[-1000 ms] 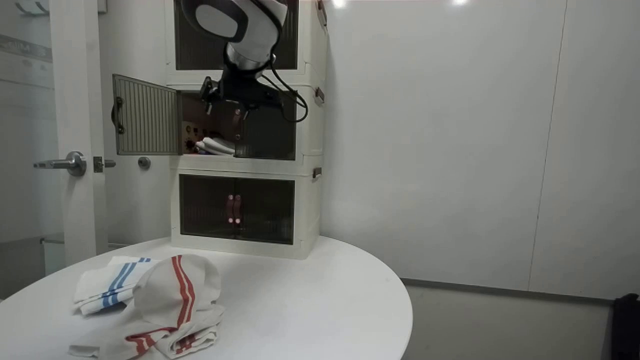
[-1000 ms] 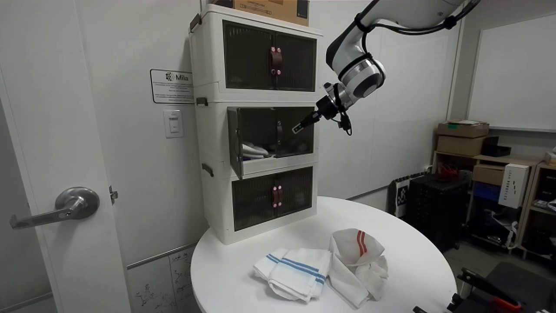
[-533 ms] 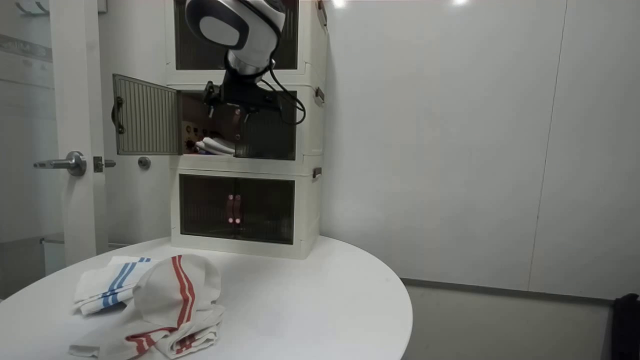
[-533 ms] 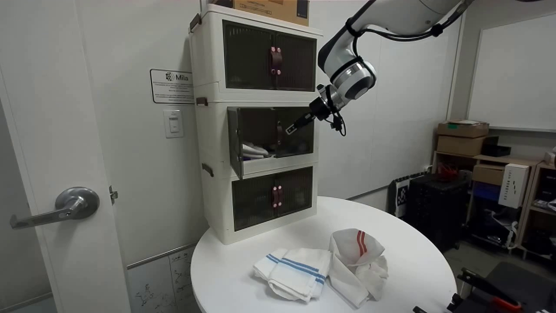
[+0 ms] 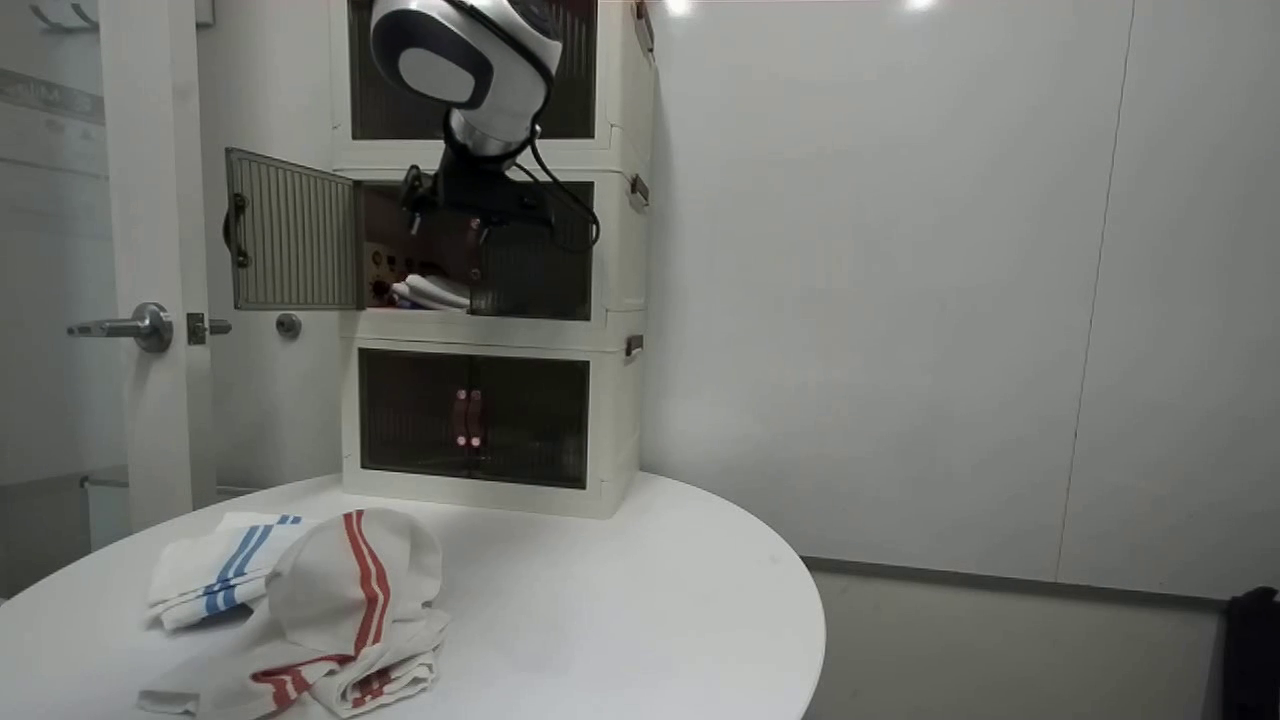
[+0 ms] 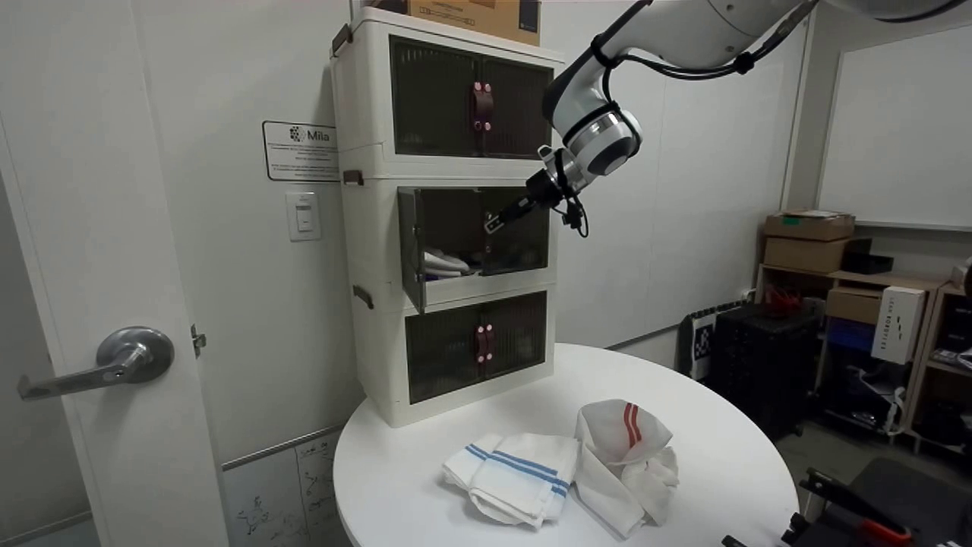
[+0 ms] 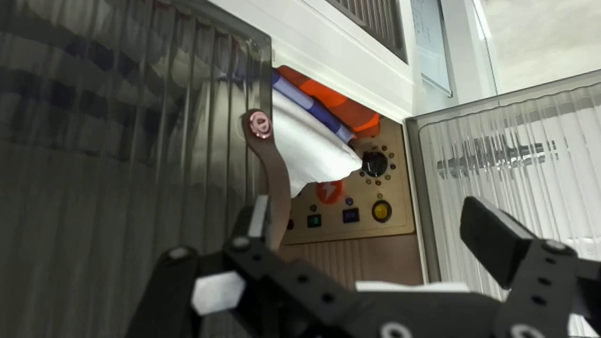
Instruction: Open the right door of the cabinet in the middle
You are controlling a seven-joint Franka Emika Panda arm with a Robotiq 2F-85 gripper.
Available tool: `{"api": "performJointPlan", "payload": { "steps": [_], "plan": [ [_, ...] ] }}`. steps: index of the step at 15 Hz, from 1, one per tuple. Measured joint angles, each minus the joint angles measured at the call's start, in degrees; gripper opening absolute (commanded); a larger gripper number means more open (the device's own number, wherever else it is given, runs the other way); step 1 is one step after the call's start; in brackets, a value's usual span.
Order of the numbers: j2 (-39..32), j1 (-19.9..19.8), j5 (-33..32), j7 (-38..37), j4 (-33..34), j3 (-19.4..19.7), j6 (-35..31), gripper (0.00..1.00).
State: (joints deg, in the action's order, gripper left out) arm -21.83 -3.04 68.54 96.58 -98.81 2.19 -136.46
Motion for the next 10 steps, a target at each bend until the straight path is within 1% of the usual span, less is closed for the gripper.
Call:
{"api": "performJointPlan", "payload": {
  "steps": [3,6,10],
  "plan": [
    [-1.29,-0.02,0.0,0.03,1.45,-0.72,0.09,0.97],
    [-2.03,-0.03,-0.04,0.05,2.32,-1.06,0.15,1.0],
    [-2.31,-0.17,-0.11,0.05,2.61,-1.14,0.17,1.0]
  ]
}}
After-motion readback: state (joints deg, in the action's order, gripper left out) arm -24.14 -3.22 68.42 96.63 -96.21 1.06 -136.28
